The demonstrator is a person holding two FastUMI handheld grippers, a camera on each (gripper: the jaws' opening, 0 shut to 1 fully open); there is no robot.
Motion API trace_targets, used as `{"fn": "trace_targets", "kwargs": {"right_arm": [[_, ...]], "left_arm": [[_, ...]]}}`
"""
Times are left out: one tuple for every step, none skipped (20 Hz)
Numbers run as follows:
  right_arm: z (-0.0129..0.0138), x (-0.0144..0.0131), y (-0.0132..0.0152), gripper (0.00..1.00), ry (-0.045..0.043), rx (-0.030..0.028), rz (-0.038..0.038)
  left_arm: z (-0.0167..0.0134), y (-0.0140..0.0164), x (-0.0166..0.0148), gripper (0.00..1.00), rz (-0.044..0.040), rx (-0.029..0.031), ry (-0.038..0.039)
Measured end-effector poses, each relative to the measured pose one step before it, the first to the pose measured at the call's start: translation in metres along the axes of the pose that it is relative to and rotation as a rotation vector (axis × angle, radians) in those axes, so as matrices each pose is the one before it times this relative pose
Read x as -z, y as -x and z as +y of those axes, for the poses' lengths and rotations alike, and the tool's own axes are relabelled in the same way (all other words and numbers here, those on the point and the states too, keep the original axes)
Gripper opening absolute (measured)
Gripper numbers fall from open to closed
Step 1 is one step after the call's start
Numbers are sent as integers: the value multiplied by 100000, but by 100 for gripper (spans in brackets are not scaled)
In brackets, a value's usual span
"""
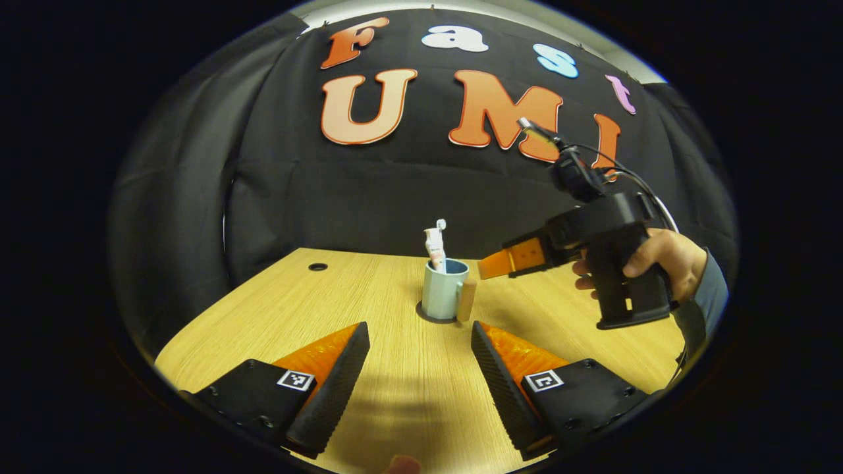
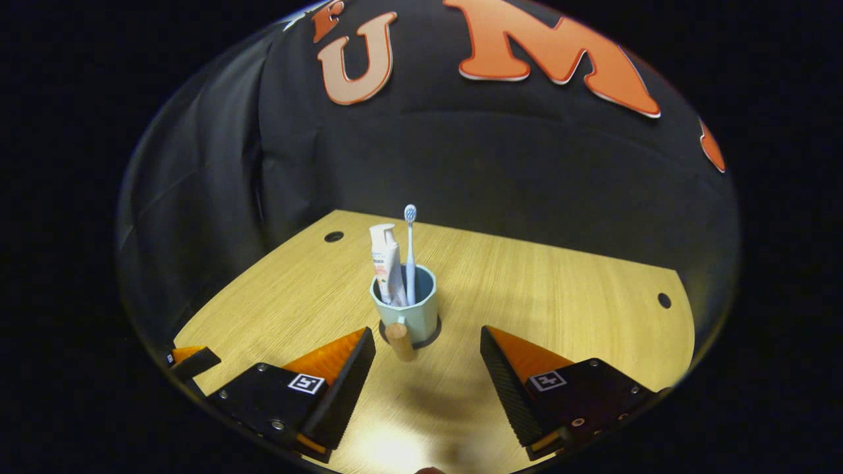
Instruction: Put the toothbrush and toothpaste on the desktop into the cup, then pick up the cup and place it on the coaster on the desktop.
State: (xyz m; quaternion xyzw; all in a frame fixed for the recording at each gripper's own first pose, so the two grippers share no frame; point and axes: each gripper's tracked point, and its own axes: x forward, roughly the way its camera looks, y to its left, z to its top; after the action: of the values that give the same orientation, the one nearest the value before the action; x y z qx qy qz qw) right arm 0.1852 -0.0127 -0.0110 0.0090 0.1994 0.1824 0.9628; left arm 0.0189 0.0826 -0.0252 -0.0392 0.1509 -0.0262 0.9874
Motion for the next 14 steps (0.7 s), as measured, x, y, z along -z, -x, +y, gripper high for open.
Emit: {"fn": "trace_targets", "kwargs": {"right_arm": [[-741, -554, 1301, 97, 451, 2122, -4288], [-505, -403, 1104, 97, 427, 1499, -4177], [-516, -484, 1099, 97, 459, 1430, -3860], [-498, -382, 1219, 97, 565, 1641, -4191], [-446, -448, 832, 97, 549, 1745, -3700], [-668, -388, 1109, 97, 286, 2134, -2899], [-609, -454, 1127, 97, -17, 1693, -2828], [-334, -163, 928, 97, -11, 1061, -2522], [-402, -211, 867, 97, -118, 1048, -2692], [-348, -121, 854, 97, 3, 1040, -2270], [-357, -142, 811, 97, -278, 1187, -2127], [-397, -262, 820, 97, -182, 895, -2132], [-336, -167, 649, 97, -383, 977, -2326], [-374, -214, 630, 97, 13, 573, -1738]], "left_arm": [[-323, -52, -675, 100, -1270, -1, -757], [-306, -90, -921, 100, -1774, -139, -1001], [-269, 150, -609, 100, -1639, -324, -1092], [-283, -54, -759, 99, -1879, -349, -1115], [-267, 115, -704, 99, -1602, -308, -984], [-350, -172, -964, 99, -1981, -74, -733], [-423, 163, -841, 100, -1891, 52, -504], [-364, -74, -801, 99, -1899, -211, -516], [-445, -51, -829, 99, -1861, -100, -940], [-383, 29, -467, 99, -1436, 40, -1153], [-513, 11, -637, 99, -1442, 215, -700], [-445, 51, -769, 99, -1566, 8, -275], [-512, -77, -595, 99, -1264, 524, 136], [-537, -114, -492, 99, -1337, 365, 454]]}}
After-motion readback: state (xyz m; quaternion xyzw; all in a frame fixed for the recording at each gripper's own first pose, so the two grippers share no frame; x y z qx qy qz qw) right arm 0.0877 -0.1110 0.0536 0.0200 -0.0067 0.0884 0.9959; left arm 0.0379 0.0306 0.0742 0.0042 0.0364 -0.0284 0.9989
